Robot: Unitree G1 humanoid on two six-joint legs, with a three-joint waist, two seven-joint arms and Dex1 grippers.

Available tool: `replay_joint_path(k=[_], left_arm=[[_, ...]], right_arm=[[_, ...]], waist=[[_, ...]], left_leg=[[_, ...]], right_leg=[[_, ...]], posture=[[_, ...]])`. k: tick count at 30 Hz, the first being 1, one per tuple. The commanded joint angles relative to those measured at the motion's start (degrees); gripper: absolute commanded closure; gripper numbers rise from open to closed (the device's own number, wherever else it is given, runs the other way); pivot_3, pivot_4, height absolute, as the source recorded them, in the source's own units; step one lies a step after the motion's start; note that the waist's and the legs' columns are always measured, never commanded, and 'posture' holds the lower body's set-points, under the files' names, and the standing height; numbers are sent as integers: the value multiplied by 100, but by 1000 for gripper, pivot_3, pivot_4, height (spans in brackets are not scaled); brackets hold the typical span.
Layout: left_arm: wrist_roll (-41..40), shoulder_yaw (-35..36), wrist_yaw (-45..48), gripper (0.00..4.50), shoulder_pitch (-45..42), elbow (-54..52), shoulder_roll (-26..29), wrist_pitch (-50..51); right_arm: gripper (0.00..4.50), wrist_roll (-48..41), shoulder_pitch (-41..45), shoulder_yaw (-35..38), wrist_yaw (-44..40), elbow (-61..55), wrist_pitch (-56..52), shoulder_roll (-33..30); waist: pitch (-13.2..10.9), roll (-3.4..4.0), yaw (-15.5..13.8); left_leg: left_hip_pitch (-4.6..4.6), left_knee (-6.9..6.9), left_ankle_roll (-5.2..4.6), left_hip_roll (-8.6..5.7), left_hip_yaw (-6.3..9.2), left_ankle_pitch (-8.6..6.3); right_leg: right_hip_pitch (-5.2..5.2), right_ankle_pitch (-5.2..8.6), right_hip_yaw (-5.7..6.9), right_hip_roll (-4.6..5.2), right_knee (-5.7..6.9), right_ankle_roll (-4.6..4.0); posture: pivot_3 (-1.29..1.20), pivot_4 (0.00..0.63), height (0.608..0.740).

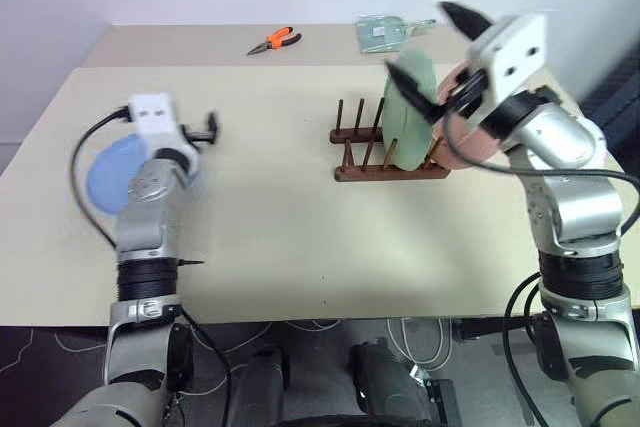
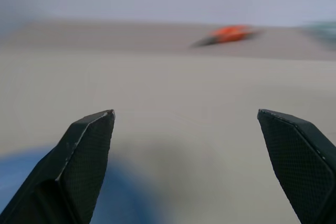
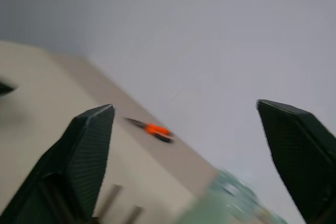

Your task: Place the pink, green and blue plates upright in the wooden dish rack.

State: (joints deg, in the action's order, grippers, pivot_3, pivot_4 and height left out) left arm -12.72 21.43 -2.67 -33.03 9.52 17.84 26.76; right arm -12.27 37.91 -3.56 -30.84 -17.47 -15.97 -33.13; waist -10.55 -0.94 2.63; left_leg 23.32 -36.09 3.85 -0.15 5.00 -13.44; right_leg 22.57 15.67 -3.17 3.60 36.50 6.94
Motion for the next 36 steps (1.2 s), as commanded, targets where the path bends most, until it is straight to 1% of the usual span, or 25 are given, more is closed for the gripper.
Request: replay_joint_path(k=[1,3,6,9,10,13,16,19,20,21,23,25,27,29,33,36], left_arm=[[-145,767,-683,0,224,-336,134,628],[-351,1196,-980,0,392,-606,50,1007],[-841,1721,-1163,0,625,-1036,-195,1535],[-1125,1954,-1238,0,633,-1172,-316,1803],[-1312,1970,-1126,0,664,-1212,-348,1989],[-1858,2388,-1375,840,752,-1392,-814,2173],[-2028,2500,-1508,2269,647,-1357,-934,2082],[-2194,2530,-1581,3863,508,-1205,-919,2012],[-2221,2509,-1575,4327,474,-1142,-884,1995],[-2225,2424,-1479,4425,442,-1089,-820,1948],[-2255,1862,-820,4425,275,-1318,-656,1725],[-2227,1372,-364,4425,128,-1511,-544,1575],[-2182,688,27,4425,-153,-1792,-452,1601],[-2166,142,218,4425,-445,-2023,-433,1703],[-2201,-433,338,4425,-722,-2399,-461,1878],[-2273,-549,301,4425,-787,-2568,-526,1945]], right_arm=[[63,189,-196,-796,-252,-495,1,305],[63,335,-416,-1188,-319,-519,88,498],[63,377,-688,-1434,-290,-439,150,859],[63,457,-771,-1460,-349,-417,182,961],[63,477,-807,-1489,-388,-378,224,992],[0,503,-1042,-1587,-436,-276,305,1082],[0,534,-1079,-1500,-457,-207,300,1108],[0,566,-1058,-1417,-518,-111,262,1049],[0,601,-1045,-1407,-528,-85,265,1026],[0,657,-1023,-1403,-527,-61,287,1001],[0,953,-939,-1434,-444,1,382,912],[0,1229,-854,-1508,-418,99,491,832],[0,1667,-709,-1694,-434,259,898,723],[0,2093,-495,-1844,-383,468,1286,701],[0,2872,126,-2003,22,1186,1797,859],[0,3170,390,-2086,153,1669,2089,946]], waist=[[1,-3,-13],[3,-9,-55],[8,-22,-151],[10,-26,-220],[13,-30,-218],[18,-37,-194],[18,-37,-182],[18,-37,-193],[20,-40,-195],[20,-41,-194],[19,-44,-186],[18,-46,-198],[17,-48,-203],[16,-49,-198],[17,-47,-90],[16,-46,-9]], left_leg=[[0,0,0,0,2,0],[2,-4,1,-1,3,1],[4,-10,2,-3,4,1],[4,-16,6,-5,5,3],[4,-16,10,-5,7,5],[-9,-13,13,-5,9,7],[-17,-8,14,-4,9,8],[-18,-9,18,-4,10,10],[-17,-10,18,-4,9,10],[-16,-10,18,-4,10,10],[-16,-9,18,-4,8,10],[-14,-9,19,-4,9,11],[-9,-10,21,-4,8,12],[-2,-10,22,-5,8,13],[-7,5,22,-4,-1,13],[-10,15,24,-2,0,14]], right_leg=[[0,0,1,0,1,0],[-1,0,2,1,4,0],[-3,0,4,5,1,0],[-6,-1,5,7,2,0],[-8,-2,8,6,2,-1],[-23,-4,9,5,-1,-4],[-23,-4,9,3,2,-4],[-24,-5,9,0,3,-5],[-25,-5,9,0,2,-5],[-25,-5,9,0,0,-5],[-25,-5,8,0,-1,-5],[-22,-5,9,-1,-1,-6],[-20,-5,9,-1,-3,-6],[-19,-5,9,-1,-11,-6],[-15,-6,2,1,-19,-4],[-3,-6,1,-1,-4,-5]], posture=[[0,150,740],[0,150,740],[0,150,740],[0,150,740],[0,150,740],[0,150,740],[0,150,740],[0,150,740],[0,150,740],[0,150,740],[0,150,740],[0,150,740],[0,150,740],[0,150,740],[0,150,740],[0,150,740]])
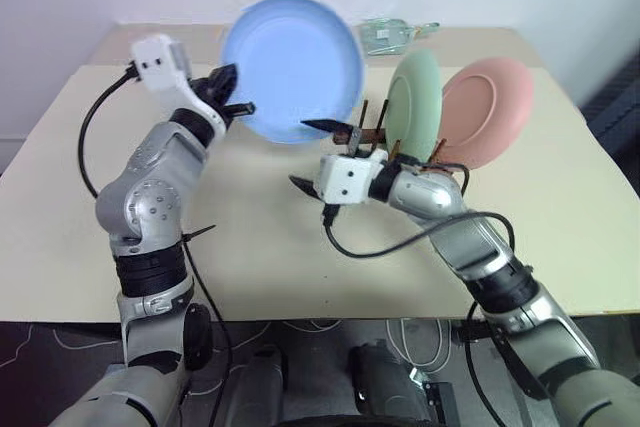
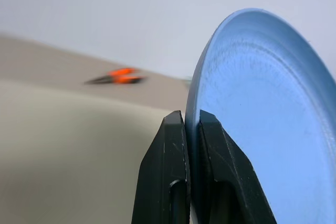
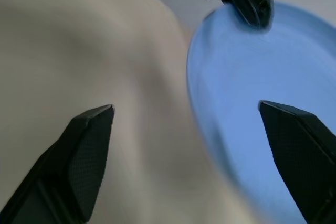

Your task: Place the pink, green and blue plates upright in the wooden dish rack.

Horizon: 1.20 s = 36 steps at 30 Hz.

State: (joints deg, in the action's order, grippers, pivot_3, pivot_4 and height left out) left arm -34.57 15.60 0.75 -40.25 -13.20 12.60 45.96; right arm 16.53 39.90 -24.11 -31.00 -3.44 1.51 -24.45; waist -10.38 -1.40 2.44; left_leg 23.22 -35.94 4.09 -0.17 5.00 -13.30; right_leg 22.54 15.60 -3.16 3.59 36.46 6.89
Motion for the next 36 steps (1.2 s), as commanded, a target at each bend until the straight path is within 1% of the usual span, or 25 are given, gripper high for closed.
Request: replay_joint_path(k=[1,3,5,6,8,9,10,11,12,14,15,17,18,20,23,25,27,28,30,33,36], left_arm=[[-142,3,-55,4473,-96,-364,-39,72],[-182,-92,-6,4500,-125,-485,-44,127],[-141,-92,-30,4500,-125,-488,-6,131],[-146,-57,-48,4500,-115,-468,-1,129],[-155,21,-61,4500,-58,-417,17,116],[-226,86,-33,4500,-31,-403,-8,99],[-291,141,-11,4154,-21,-393,-34,87],[-371,206,-7,3772,-26,-383,-87,77],[-396,250,-18,3473,-52,-372,-119,57],[-415,320,-48,2452,-126,-367,-173,-60],[-408,439,-101,1915,-226,-353,-237,-311],[-332,800,-375,980,-464,-229,-315,-856],[-241,967,-490,980,-556,-140,-281,-1132],[291,1075,-527,980,-566,77,102,-1682],[1142,777,-241,980,-246,356,823,-2327],[1427,600,192,980,251,660,1190,-2608],[1511,144,972,980,877,811,1427,-2687],[1573,-183,1387,980,1177,779,1501,-2786],[1761,-693,1903,980,1584,674,1556,-3018],[1775,-1197,2378,980,1942,380,1381,-3268],[1473,-1486,2840,980,2176,126,1157,-3165]], right_arm=[[254,445,289,-91,228,480,433,95],[925,731,422,-134,390,767,556,123],[1785,751,414,-83,388,816,622,154],[2354,760,404,-58,384,825,654,167],[3304,796,384,-32,387,829,708,176],[3864,837,376,-26,408,829,734,173],[4354,875,371,-17,434,834,758,170],[4500,916,364,-8,467,844,786,167],[4500,955,354,-3,496,857,811,164],[4500,1015,340,7,535,883,851,168],[4500,1032,326,20,560,890,860,180],[4500,986,279,100,633,871,843,227],[4500,920,249,171,674,837,814,261],[4500,605,189,440,723,689,737,355],[4500,-10,102,871,661,404,639,517],[4500,-1277,-97,1349,395,-222,24,901],[4500,-2768,-360,1791,246,-958,-1144,1373],[4500,-3301,-456,2002,345,-1184,-1638,1593],[4500,-3968,-562,2330,611,-1441,-2342,1882],[4500,-4469,-653,2576,962,-1651,-2942,2078],[4500,-4715,-707,2750,1274,-1704,-3246,2148]], waist=[[-1,0,13],[-1,0,6],[-1,0,-5],[-1,0,-11],[-1,-1,-18],[-1,0,-16],[-1,-1,-16],[-1,-1,-15],[-1,-1,-16],[-1,-1,-31],[-2,-2,-31],[-4,-5,-33],[-4,-5,-29],[-4,-5,6],[-5,-1,15],[-5,0,3],[-4,3,-4],[-4,3,-18],[-5,3,-70],[-7,4,-144],[-8,9,-145]], left_leg=[[0,-1,0,2,1,0],[1,-2,0,2,1,0],[5,-8,0,1,0,0],[5,-8,0,0,0,0],[6,-9,0,0,1,0],[6,-10,0,0,1,0],[6,-10,0,0,1,0],[6,-9,0,0,1,0],[6,-9,0,0,2,0],[6,-12,0,0,2,0],[6,-12,0,-1,2,0],[7,-12,0,0,2,0],[7,-12,0,0,3,0],[6,-10,1,0,2,1],[2,-1,1,0,-1,1],[3,-1,1,0,-1,1],[2,3,0,1,1,1],[2,3,-1,1,1,0],[4,-6,-1,1,5,0],[9,-12,-10,1,3,6],[9,-7,-12,3,2,8]], right_leg=[[1,0,0,-2,2,0],[4,0,0,-2,5,0],[2,0,0,0,4,0],[1,0,0,1,3,0],[0,0,0,1,3,0],[0,0,0,1,2,0],[0,0,0,1,3,0],[0,0,0,0,3,0],[0,0,1,0,3,0],[-2,0,1,1,3,0],[-2,0,1,1,3,0],[0,0,1,0,3,0],[0,0,1,0,2,0],[1,-1,0,0,2,-1],[4,-1,-2,-2,4,-1],[4,-1,-2,-1,4,-1],[-2,-1,-1,-2,2,-1],[-2,-1,-1,-1,4,-2],[-9,0,4,1,3,-2],[-8,-7,3,2,-9,-16],[-3,-8,2,2,-11,-20]], posture=[[0,150,740],[0,150,740],[0,150,740],[0,150,740],[0,150,740],[0,150,740],[0,150,740],[0,150,740],[0,150,740],[0,150,740],[0,150,740],[0,150,740],[0,150,740],[0,150,740],[0,150,740],[0,150,740],[0,150,740],[0,150,740],[0,150,740],[0,150,740],[0,150,740]])
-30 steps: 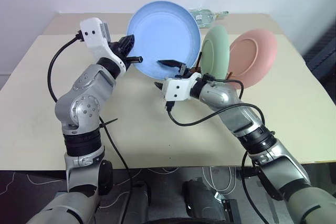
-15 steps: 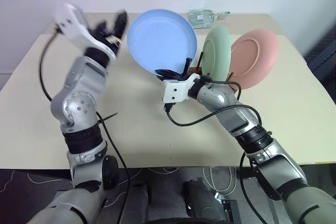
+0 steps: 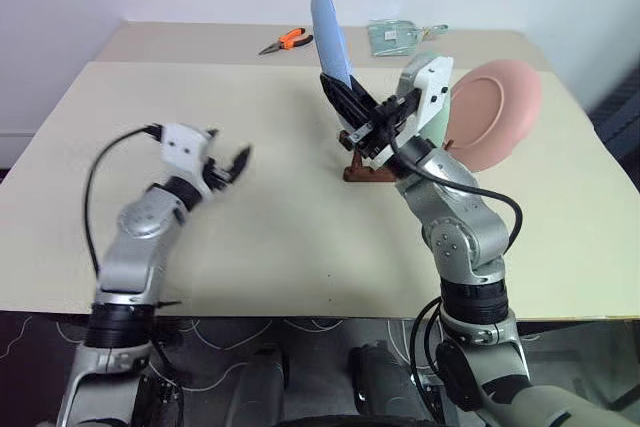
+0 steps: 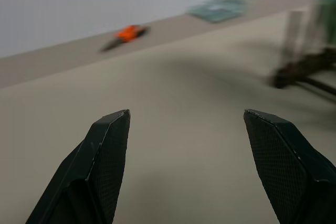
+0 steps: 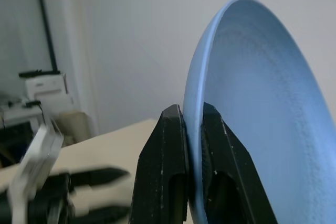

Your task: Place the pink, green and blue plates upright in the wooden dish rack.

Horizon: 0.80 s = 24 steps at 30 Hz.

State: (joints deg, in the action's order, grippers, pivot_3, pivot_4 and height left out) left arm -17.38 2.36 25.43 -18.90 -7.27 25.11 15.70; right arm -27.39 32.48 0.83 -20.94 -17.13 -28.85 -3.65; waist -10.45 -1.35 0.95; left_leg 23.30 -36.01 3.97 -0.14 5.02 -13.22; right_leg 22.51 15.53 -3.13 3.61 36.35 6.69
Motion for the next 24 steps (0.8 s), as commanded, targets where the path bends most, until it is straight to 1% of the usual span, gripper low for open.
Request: replay_joint_path(k=[1,4,7,14,16,17,18,19,22,24], left_arm=[[-330,-212,460,980,84,-539,-157,-63],[-347,-344,609,980,144,-681,-236,31],[-301,-471,784,980,190,-764,-197,51],[-212,-506,930,980,205,-802,-125,108],[-163,-537,937,980,208,-797,-128,103],[-119,-562,939,915,211,-799,-127,97],[-86,-578,941,915,214,-804,-129,91],[-66,-586,943,915,215,-807,-131,90],[-44,-586,932,915,223,-829,-147,109],[-32,-586,930,915,224,-835,-154,115]], right_arm=[[4500,-380,26,308,332,-329,-257,75],[4500,-451,47,393,435,-256,-282,58],[4500,-589,110,506,544,-152,-330,100],[4500,-1135,295,809,927,121,-785,215],[4500,-1134,418,846,896,321,-836,115],[3751,-1079,491,847,880,410,-802,59],[3420,-1022,555,841,871,474,-758,16],[2888,-995,595,839,872,512,-727,-7],[1469,-382,766,545,724,669,-328,-353],[1469,-180,829,423,587,734,-130,-488]], waist=[[-2,7,5],[-3,10,33],[-3,13,33],[-3,14,26],[-3,14,27],[-3,14,31],[-4,15,31],[-4,16,29],[-5,16,28],[-5,16,27]], left_leg=[[0,2,0,0,-2,0],[0,7,-1,3,-4,0],[0,11,-1,5,-6,1],[0,6,-2,5,-8,1],[0,6,-2,5,-8,1],[0,6,-2,5,-9,1],[0,6,-2,5,-9,1],[0,7,-2,5,-9,1],[1,7,-2,5,-9,1],[1,6,-2,5,-11,1]], right_leg=[[2,0,-1,1,0,0],[10,-1,-1,-2,4,2],[17,-1,-2,-5,16,2],[15,-1,-2,-4,16,2],[15,-1,-2,-4,16,2],[15,-1,-2,-4,16,2],[15,-1,-2,-5,16,2],[16,-1,-2,-5,16,2],[16,-1,-2,-5,16,2],[17,-1,-3,-4,15,2]], posture=[[0,150,740],[0,150,740],[0,150,740],[0,150,740],[0,150,740],[0,150,740],[0,150,740],[0,150,740],[0,150,740],[0,150,740]])
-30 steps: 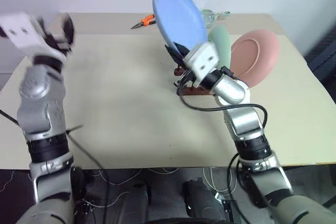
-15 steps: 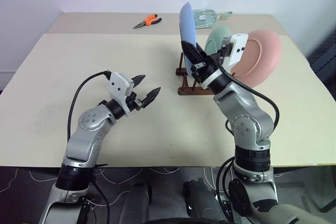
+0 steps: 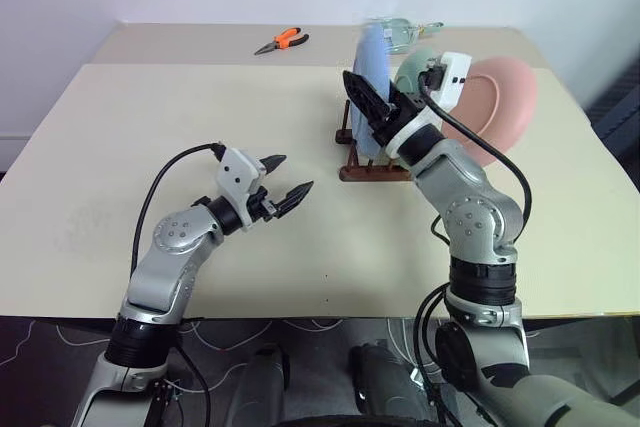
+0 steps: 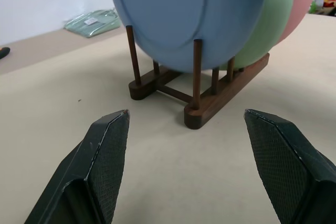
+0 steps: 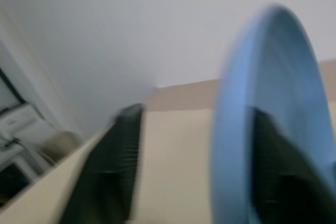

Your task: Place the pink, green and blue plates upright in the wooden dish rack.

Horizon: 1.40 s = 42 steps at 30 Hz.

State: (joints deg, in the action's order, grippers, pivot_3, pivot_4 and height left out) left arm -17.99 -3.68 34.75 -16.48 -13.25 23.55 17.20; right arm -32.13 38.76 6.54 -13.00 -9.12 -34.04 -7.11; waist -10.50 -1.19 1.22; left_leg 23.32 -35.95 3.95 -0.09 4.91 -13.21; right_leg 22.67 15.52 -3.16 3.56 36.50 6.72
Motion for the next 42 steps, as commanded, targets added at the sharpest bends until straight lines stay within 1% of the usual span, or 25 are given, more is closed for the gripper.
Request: replay_joint_path(k=[1,6,11,13,15,17,19,22,24,27,30,32,34,36,39,42], left_arm=[[31,18,-6,915,-6,-253,2,-25],[57,-15,-5,915,14,-283,4,-4],[104,-18,-39,915,-53,-204,-61,-22],[84,-15,31,915,-125,-74,-86,-30],[86,-57,144,915,-173,36,-105,-66],[157,-108,171,915,-219,132,-137,-122],[263,-132,196,915,-305,284,-142,-220],[256,-115,305,915,-423,451,-126,-286],[283,-189,432,915,-489,555,-106,-352],[362,-301,604,915,-594,748,-100,-507],[381,-356,738,915,-704,902,-167,-623],[399,-405,789,915,-744,955,-201,-663],[430,-444,811,915,-776,998,-228,-708],[442,-464,823,915,-804,1036,-263,-734],[491,-487,822,915,-804,1050,-309,-771],[540,-468,790,915,-747,1012,-333,-803]], right_arm=[[1469,409,239,-234,-321,-58,478,-261],[1469,1146,453,-548,-728,-86,1054,-889],[1469,1493,606,-387,-845,-105,1341,-1376],[1469,1353,525,-33,-1019,-243,1150,-1829],[1469,1266,264,151,-1182,-481,1053,-2163],[1469,1318,31,304,-1159,-612,1118,-2340],[1469,1164,-91,798,-1016,-619,985,-2502],[678,1357,-411,1473,-854,-460,964,-2979],[678,1519,-756,1738,-910,-358,1154,-3270],[678,1475,-1185,2073,-1033,-341,1274,-3472],[1527,1693,-1604,2229,-1023,-159,1334,-3678],[2531,1937,-1814,2151,-970,43,1327,-3831],[3550,2416,-2161,1760,-1095,188,1596,-4067],[3550,2634,-2294,1510,-1174,307,1808,-4147],[3550,2788,-2256,1252,-1175,522,2048,-4092],[3550,2761,-2146,981,-1335,518,2169,-4000]], waist=[[0,0,-1],[-2,3,-2],[-2,3,-7],[-2,3,-33],[-2,3,-78],[-2,3,-55],[-3,4,-30],[-8,13,-40],[-7,12,-55],[-6,14,-45],[-5,20,-19],[-4,22,-20],[-3,24,-29],[-3,24,-13],[-4,30,-4],[-4,30,-13]], left_leg=[[0,1,0,0,0,0],[2,1,0,0,0,0],[2,0,0,0,0,0],[3,0,0,0,0,0],[9,-2,0,-2,2,0],[9,-2,-7,-2,2,-4],[8,-2,-9,-2,-1,-5],[7,-5,-10,-2,-2,-5],[8,-4,-10,-2,-2,-5],[7,-2,-11,-2,-3,-5],[5,-6,-12,-1,-7,-5],[4,-6,-16,-2,-9,-2],[3,-7,-17,-2,-9,-2],[3,-7,-17,-2,-9,-2],[2,-8,-17,-2,-12,-1],[2,-9,-18,-2,-12,-1]], right_leg=[[0,0,0,0,0,0],[1,0,0,0,-2,0],[0,0,0,1,-3,1],[-1,0,0,1,-5,0],[-4,0,2,2,-14,0],[-14,0,2,4,-29,1],[-14,0,1,4,-30,1],[-11,0,0,4,-27,1],[-13,0,1,4,-29,1],[-16,0,0,3,-31,1],[-15,0,-3,3,-29,1],[-16,0,-4,4,-29,1],[-18,0,-5,4,-29,1],[-19,0,-4,3,-29,1],[-18,0,-8,3,-29,2],[-18,0,-8,3,-28,2]], posture=[[0,150,740],[0,150,740],[0,150,740],[0,150,740],[0,150,740],[0,150,740],[0,150,740],[0,150,740],[0,150,740],[0,150,740],[0,150,740],[0,150,740],[0,150,740],[0,150,740],[0,150,740],[0,150,740]])
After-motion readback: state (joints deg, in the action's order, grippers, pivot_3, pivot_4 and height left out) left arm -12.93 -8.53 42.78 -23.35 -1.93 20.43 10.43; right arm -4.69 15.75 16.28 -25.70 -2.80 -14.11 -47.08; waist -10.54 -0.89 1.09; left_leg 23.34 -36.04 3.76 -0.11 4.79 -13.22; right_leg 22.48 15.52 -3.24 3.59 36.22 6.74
